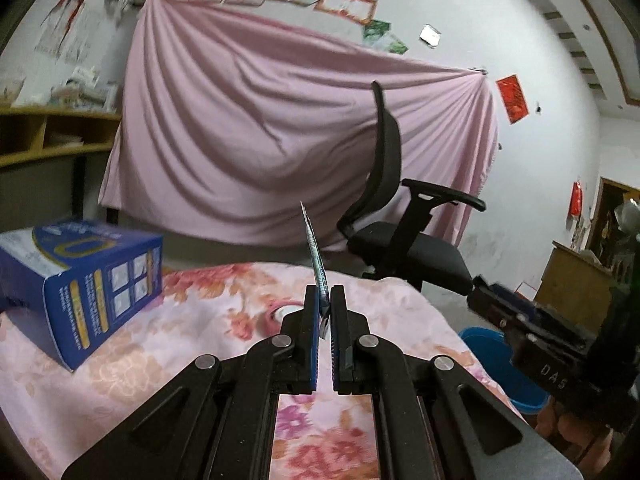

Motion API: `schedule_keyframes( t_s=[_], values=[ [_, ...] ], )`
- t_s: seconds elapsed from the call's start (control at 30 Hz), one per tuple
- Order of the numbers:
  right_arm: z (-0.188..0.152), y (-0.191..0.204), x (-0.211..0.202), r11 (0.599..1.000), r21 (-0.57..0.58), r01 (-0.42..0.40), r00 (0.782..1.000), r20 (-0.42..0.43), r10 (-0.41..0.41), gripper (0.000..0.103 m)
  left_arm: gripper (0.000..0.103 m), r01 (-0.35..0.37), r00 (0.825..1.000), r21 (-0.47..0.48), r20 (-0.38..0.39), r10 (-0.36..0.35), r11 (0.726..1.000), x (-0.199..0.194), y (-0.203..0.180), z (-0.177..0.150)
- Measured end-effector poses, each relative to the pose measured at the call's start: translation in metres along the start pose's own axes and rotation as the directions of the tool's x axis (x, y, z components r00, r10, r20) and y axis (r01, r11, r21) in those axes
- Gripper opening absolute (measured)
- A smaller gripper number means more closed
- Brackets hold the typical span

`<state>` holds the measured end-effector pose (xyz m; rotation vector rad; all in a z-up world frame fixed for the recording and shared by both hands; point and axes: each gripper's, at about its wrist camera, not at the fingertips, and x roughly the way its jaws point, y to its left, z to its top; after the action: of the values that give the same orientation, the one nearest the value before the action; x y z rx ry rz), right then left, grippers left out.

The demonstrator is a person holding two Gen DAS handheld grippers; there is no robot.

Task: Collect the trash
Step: 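Lift white-green strip and binder clip up from the bed, then carry strip and clip over the blue basin and open both grippers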

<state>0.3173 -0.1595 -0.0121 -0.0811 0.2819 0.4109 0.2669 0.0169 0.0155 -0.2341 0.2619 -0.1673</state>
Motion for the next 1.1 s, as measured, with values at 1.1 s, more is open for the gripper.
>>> schedule_keyframes(
  t_s=[1.1],
  values=[
    [-0.006,-0.17,-0.069,0.869,0.383,0.312,0.942,-0.005,-0.336,0.05,0.003,0.354,0.911,0.08,-0.255,-0.324,0.932,0.12,-0.197,0.001]
  ],
)
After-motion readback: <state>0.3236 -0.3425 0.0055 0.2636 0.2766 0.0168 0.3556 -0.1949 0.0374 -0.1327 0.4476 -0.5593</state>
